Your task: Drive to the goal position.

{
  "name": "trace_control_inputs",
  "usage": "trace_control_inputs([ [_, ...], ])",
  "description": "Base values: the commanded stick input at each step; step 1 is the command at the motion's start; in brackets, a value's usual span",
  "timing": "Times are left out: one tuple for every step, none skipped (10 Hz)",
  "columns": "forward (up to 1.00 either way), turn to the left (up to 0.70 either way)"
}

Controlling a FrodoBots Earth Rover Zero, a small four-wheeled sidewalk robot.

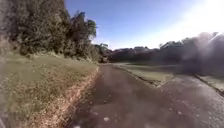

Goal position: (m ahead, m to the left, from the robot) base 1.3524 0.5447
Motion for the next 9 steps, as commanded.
trace_control_inputs([
  [0.85,-0.34],
  [0.85,-0.34],
  [0.85,-0.34],
  [0.85,-0.34],
  [0.85,-0.34],
  [0.85,-0.34],
  [0.85,-0.02],
  [0.85,0.00],
  [0.85,0.00],
])
